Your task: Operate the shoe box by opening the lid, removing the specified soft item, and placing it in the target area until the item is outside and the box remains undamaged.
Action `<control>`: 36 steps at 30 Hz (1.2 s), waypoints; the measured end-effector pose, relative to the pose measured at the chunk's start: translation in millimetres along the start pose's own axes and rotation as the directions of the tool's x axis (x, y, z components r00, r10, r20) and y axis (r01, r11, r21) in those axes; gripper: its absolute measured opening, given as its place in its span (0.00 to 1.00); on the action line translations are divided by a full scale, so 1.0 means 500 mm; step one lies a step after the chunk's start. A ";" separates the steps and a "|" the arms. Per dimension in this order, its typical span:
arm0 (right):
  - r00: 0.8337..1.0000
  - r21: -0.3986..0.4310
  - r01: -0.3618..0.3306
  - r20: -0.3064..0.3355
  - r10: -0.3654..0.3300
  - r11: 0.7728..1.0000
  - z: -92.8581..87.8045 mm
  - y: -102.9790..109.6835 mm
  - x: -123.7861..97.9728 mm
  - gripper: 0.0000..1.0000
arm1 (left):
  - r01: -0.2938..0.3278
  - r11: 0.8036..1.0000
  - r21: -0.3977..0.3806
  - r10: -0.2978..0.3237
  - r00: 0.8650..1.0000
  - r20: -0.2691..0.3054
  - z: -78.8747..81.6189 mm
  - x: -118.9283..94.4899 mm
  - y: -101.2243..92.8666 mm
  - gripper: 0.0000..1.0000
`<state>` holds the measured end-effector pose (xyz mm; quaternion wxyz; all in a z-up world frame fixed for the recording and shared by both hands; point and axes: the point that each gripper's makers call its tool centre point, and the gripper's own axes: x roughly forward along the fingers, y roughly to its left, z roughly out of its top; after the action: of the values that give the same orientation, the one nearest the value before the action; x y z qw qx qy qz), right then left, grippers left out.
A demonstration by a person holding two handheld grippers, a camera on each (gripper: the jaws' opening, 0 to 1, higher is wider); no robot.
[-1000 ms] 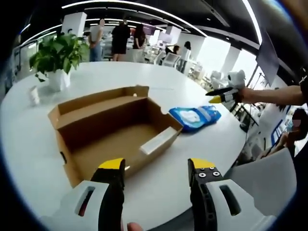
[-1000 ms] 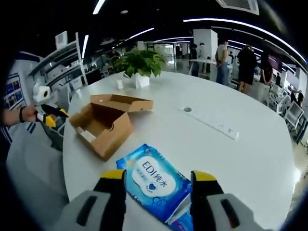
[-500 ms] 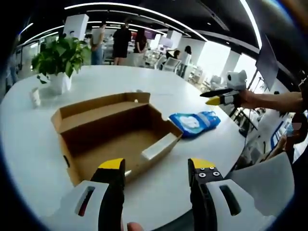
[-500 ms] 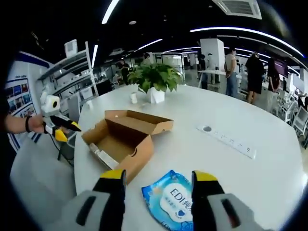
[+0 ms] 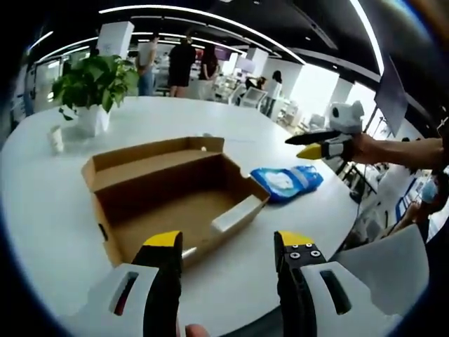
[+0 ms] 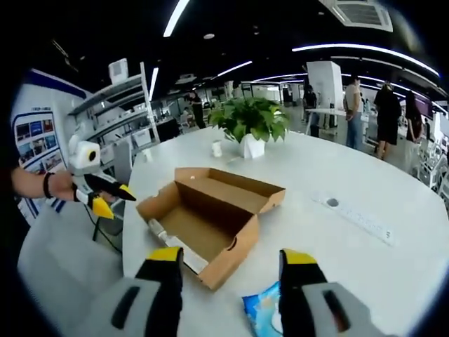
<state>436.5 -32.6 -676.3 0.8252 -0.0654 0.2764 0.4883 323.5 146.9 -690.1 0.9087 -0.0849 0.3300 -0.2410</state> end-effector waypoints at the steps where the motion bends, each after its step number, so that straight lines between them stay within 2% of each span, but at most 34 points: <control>1: 1.000 0.000 -0.008 0.000 0.008 1.000 0.001 0.009 0.007 0.53 | -0.001 1.000 0.000 0.001 1.000 0.000 -0.001 -0.001 0.000 0.54; 8: 0.998 -0.018 -0.057 -0.018 0.057 0.998 0.000 0.068 0.039 0.53 | 0.007 1.000 -0.002 -0.007 1.000 0.002 -0.007 -0.002 -0.003 0.55; 16: 0.996 -0.020 -0.082 -0.025 0.082 0.996 0.001 0.100 0.067 0.53 | 0.014 1.000 -0.002 -0.014 1.000 0.009 -0.004 -0.010 0.002 0.55; 30: 0.994 -0.019 -0.095 -0.050 0.094 0.995 -0.002 0.111 0.097 0.53 | 0.004 1.000 -0.013 -0.004 1.000 0.018 -0.006 -0.023 0.024 0.55; 36: 0.991 -0.042 -0.103 -0.089 0.099 0.994 -0.008 0.106 0.116 0.53 | 0.003 1.000 -0.013 -0.003 1.000 0.021 -0.007 -0.027 0.024 0.55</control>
<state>411.9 37.7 -701.0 0.7849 -0.0919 0.3035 0.5323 316.9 163.9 -688.9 0.9113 -0.0940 0.3218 -0.2392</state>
